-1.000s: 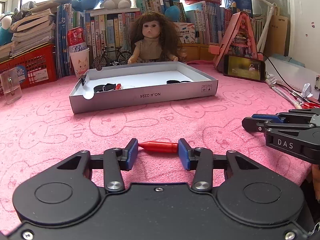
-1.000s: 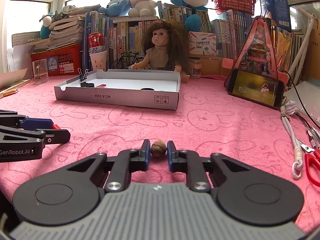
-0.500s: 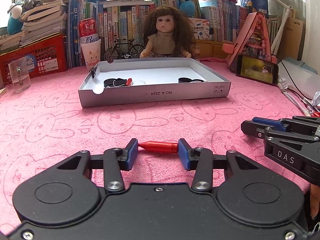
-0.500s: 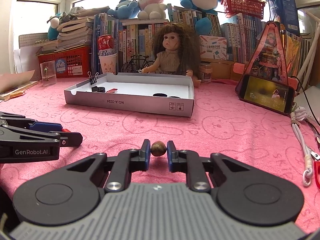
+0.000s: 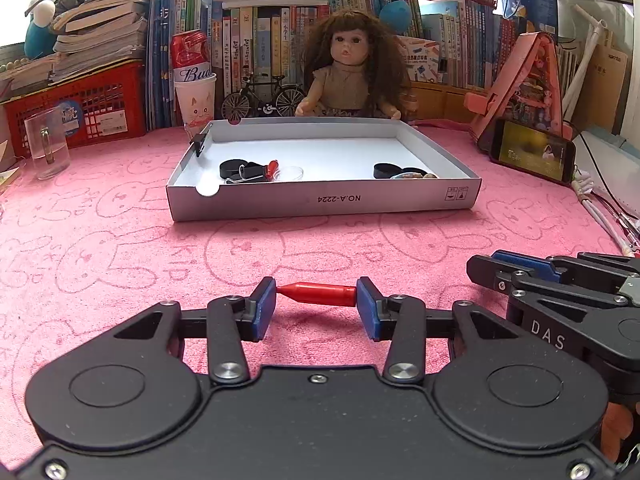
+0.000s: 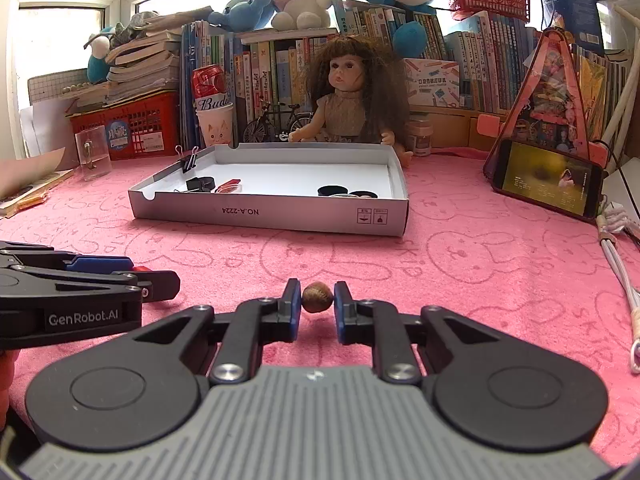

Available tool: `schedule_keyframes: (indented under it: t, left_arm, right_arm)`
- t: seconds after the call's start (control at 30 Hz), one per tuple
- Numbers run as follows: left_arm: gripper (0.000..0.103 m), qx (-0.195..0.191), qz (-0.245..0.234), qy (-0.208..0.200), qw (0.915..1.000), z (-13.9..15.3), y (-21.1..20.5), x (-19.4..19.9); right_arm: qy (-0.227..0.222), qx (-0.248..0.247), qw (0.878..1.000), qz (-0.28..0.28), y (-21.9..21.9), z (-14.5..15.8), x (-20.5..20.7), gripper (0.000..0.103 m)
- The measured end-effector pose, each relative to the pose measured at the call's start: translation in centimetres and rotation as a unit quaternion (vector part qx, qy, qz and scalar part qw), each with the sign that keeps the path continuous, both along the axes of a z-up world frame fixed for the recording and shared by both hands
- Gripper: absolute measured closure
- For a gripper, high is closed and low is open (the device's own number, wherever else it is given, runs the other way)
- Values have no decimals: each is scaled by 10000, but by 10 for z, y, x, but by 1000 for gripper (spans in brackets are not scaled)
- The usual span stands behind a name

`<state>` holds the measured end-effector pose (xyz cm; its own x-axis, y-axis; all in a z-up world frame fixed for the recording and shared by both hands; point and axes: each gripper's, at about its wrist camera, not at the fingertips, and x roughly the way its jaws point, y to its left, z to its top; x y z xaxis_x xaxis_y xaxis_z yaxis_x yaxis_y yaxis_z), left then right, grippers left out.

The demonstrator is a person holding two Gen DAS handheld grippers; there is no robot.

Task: Organize rigid objects
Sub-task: 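Carry the red marker and brown nut into the white tray and open both tools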

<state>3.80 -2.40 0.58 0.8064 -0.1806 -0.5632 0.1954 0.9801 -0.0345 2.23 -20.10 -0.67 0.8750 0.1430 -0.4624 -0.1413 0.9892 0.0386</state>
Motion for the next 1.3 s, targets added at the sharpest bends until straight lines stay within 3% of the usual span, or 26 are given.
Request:
schedule_keyframes:
  t: [0.9,1.3]
  left_arm:
    - [62,-113,460,-263,9985,28,11,60]
    - [62,-361,465,-504,9970,39,18,92]
  right_arm:
    - [36,104,9999,7,19,23,53,81]
    - [19,259,9996,-62,18,32,83,82]
